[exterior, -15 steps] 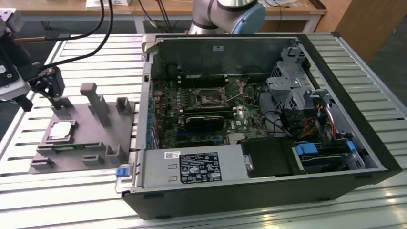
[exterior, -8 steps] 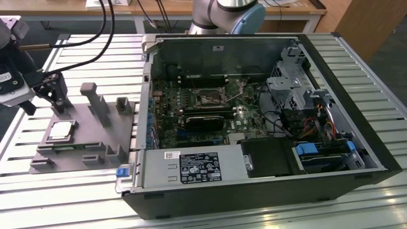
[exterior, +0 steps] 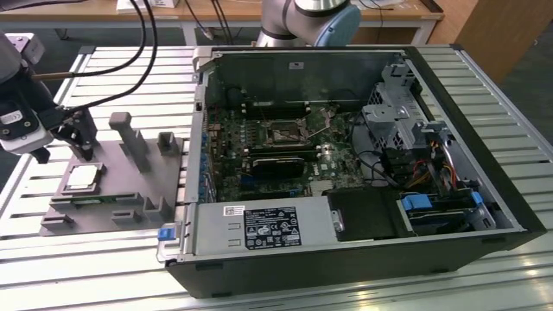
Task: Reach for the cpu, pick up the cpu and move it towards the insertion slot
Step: 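Pick up the cpu and move it towards the insertion slot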
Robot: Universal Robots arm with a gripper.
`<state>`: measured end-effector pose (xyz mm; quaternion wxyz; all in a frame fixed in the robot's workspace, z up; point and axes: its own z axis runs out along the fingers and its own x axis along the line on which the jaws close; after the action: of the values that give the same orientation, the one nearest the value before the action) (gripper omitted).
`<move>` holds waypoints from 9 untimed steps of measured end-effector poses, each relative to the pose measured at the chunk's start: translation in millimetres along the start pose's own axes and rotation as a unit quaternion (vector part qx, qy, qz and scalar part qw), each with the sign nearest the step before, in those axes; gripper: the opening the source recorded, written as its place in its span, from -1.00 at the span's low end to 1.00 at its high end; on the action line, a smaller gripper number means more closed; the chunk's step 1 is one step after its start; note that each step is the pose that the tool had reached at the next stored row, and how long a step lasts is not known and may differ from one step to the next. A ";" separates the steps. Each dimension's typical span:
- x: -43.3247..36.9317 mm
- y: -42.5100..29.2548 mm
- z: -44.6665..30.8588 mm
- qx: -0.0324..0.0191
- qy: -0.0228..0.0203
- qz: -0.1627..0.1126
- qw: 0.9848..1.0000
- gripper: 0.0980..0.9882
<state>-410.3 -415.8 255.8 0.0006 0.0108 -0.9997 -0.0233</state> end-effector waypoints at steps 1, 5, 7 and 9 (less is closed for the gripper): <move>0.1 -0.2 1.8 0.000 0.000 0.000 1.000 0.39; 1.4 -0.5 9.0 0.000 0.000 0.005 1.000 0.39; 2.7 -0.7 12.6 0.000 0.000 0.006 1.000 0.39; 4.2 -0.8 16.3 0.000 0.000 0.006 1.000 0.39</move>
<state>-414.5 -416.0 239.5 0.0005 0.0043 -0.9997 -0.0233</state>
